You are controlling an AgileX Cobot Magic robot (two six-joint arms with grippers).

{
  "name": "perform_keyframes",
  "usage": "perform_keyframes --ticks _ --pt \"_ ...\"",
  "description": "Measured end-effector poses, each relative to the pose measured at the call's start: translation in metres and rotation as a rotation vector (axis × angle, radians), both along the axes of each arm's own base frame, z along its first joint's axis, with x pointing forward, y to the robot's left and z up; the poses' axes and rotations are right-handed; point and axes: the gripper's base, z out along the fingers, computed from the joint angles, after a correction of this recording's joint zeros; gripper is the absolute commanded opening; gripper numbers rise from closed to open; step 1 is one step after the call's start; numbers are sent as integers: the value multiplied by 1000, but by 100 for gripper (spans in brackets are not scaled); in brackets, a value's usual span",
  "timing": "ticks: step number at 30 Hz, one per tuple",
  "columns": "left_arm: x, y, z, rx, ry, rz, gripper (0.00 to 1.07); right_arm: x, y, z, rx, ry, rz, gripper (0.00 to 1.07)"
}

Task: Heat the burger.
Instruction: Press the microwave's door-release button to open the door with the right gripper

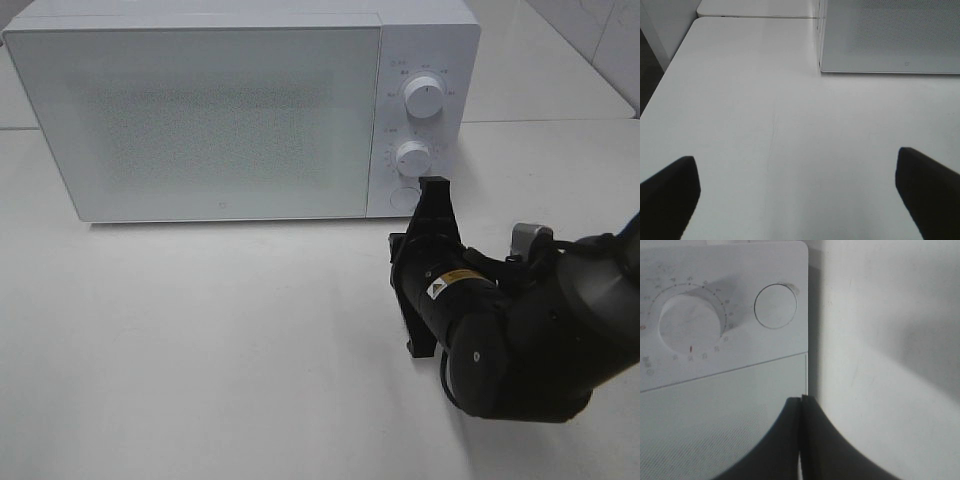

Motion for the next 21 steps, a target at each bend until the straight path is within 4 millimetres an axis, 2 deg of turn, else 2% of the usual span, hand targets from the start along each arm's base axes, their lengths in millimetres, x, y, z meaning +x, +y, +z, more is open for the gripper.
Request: perform_keyframes --ticks 9,14,21 --pt "0 0 0 0 0 0 100 29 -7 -1 23 12 -59 0" --pt "0 0 0 0 0 0 100 49 -7 -9 19 25 -63 0" --pt "0 0 0 0 0 0 100 60 -10 -12 24 30 -80 0"
